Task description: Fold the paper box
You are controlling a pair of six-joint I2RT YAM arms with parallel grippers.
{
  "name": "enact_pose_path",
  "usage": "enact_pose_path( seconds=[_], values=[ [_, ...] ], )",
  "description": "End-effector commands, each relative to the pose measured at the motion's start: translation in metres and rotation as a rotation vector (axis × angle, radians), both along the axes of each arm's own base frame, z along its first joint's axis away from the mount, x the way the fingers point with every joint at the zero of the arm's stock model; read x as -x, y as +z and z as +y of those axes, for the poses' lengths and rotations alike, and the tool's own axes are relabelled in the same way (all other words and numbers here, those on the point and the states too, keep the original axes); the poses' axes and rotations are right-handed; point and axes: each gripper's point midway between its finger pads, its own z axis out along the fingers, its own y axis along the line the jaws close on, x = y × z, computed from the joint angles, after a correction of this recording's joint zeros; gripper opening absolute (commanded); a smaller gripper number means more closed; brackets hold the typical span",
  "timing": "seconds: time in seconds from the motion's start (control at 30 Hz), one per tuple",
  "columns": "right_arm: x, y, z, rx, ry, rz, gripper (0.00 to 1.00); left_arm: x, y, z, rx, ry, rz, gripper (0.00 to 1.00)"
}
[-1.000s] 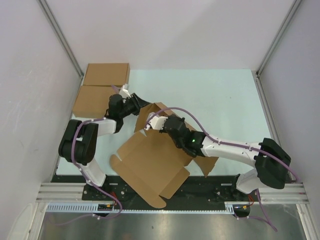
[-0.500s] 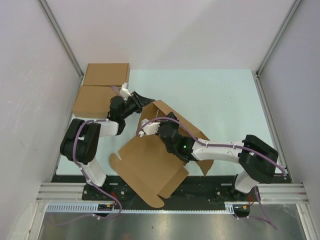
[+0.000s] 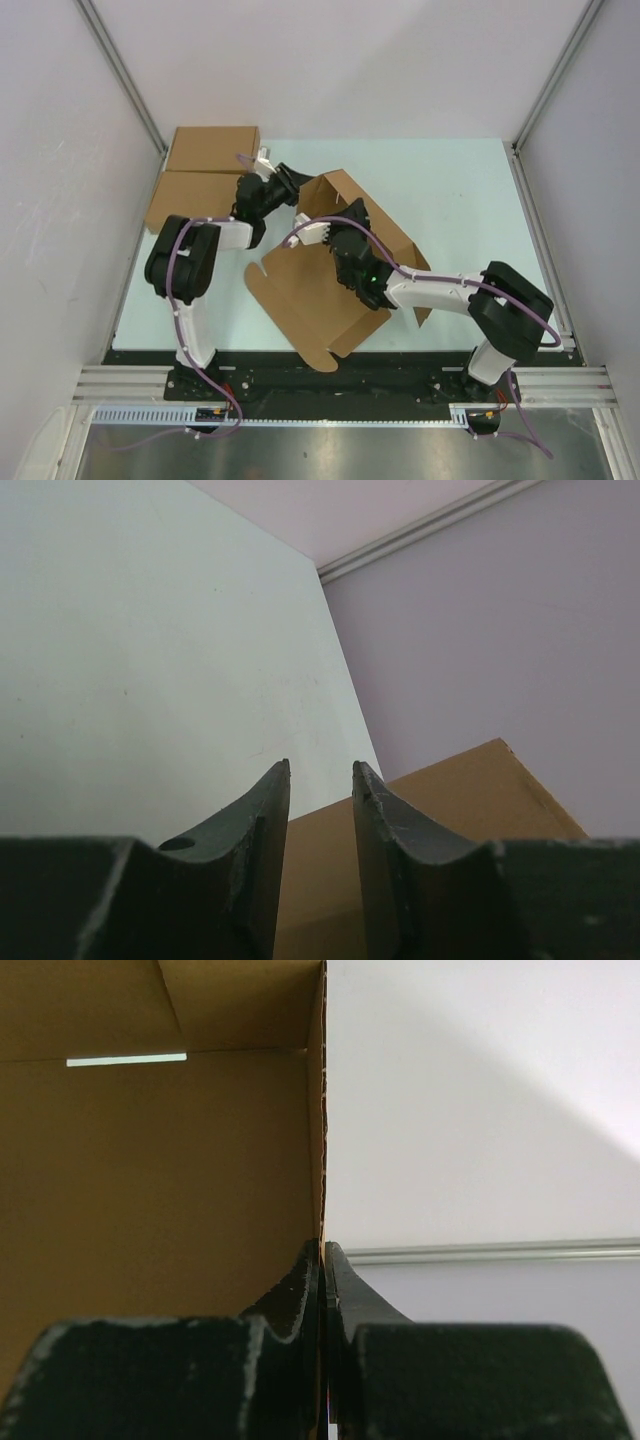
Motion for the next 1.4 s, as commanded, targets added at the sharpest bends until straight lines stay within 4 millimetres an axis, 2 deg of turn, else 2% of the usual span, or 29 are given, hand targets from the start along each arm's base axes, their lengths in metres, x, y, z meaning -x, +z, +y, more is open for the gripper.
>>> enact_pose_path(
  seconds=[0.0,0.07,0.17,0.23,0.27,0.3,0.37,0.4,0.43,0.5,0.53,0.57,0.63,0.67,0.73,0.77,0.9,0.97,1.0,1.13,1.37],
  values=[
    [-0.008,0.006,-0.010,-0.034,-0.056,-0.028,0.01,-0.002,0.014,-0.016,0.070,-0.061,0.000,0.38],
    [-0.010,0.004,-0.014,-0.045,-0.067,-0.025,0.01,-0.008,0.022,-0.020,0.064,-0.082,-0.005,0.40],
    [-0.013,0.000,-0.020,-0.056,-0.086,-0.011,0.01,-0.011,0.015,-0.017,0.020,-0.089,0.032,0.46],
    [-0.012,-0.001,-0.019,-0.057,-0.085,-0.005,0.01,-0.016,0.019,0.005,-0.005,-0.001,0.025,0.46],
    [-0.013,-0.001,-0.020,-0.057,-0.086,-0.005,0.01,-0.011,0.004,0.016,-0.019,0.034,0.060,0.46],
    [-0.013,0.000,-0.020,-0.063,-0.085,-0.008,0.01,-0.014,0.015,0.036,-0.019,0.090,0.037,0.46],
    [-0.013,0.000,-0.019,-0.067,-0.082,-0.010,0.01,-0.016,0.007,0.067,-0.052,0.184,0.064,0.46],
    [-0.013,0.000,-0.019,-0.067,-0.082,-0.010,0.01,-0.012,-0.008,0.078,-0.104,0.212,0.125,0.46],
    [-0.013,0.000,-0.019,-0.070,-0.080,-0.010,0.01,-0.009,0.008,0.091,-0.121,0.264,0.104,0.46],
    [-0.013,0.000,-0.019,-0.077,-0.076,-0.006,0.01,0.005,-0.004,0.107,-0.180,0.307,0.145,0.45],
    [-0.012,0.000,-0.018,-0.079,-0.073,-0.004,0.01,0.014,0.019,0.112,-0.180,0.330,0.100,0.44],
    [-0.012,0.000,-0.018,-0.079,-0.071,-0.004,0.01,0.024,0.012,0.110,-0.194,0.328,0.113,0.44],
    [-0.013,-0.001,-0.017,-0.080,-0.071,-0.005,0.01,0.040,0.021,0.101,-0.204,0.309,0.091,0.44],
    [-0.013,0.000,-0.017,-0.084,-0.068,-0.008,0.01,0.046,0.019,0.091,-0.226,0.284,0.085,0.44],
    [-0.012,-0.001,-0.015,-0.087,-0.067,-0.007,0.01,0.051,0.013,0.080,-0.241,0.250,0.101,0.43],
    [-0.012,-0.002,-0.015,-0.085,-0.065,-0.005,0.01,0.053,0.000,0.072,-0.238,0.220,0.137,0.43],
    [-0.009,-0.003,-0.012,-0.077,-0.061,0.000,0.01,0.055,-0.039,0.058,-0.230,0.154,0.272,0.42],
    [-0.008,-0.002,-0.011,-0.074,-0.062,-0.003,0.01,0.054,-0.047,0.053,-0.238,0.134,0.305,0.42],
    [-0.008,-0.002,-0.012,-0.072,-0.063,-0.005,0.01,0.057,-0.060,0.051,-0.256,0.125,0.344,0.41],
    [-0.008,-0.001,-0.010,-0.065,-0.067,-0.017,0.01,0.059,-0.080,0.042,-0.285,0.104,0.385,0.41],
    [-0.007,-0.003,-0.009,-0.067,-0.069,-0.014,0.01,0.050,-0.114,0.050,-0.342,0.167,0.440,0.37]
  ],
)
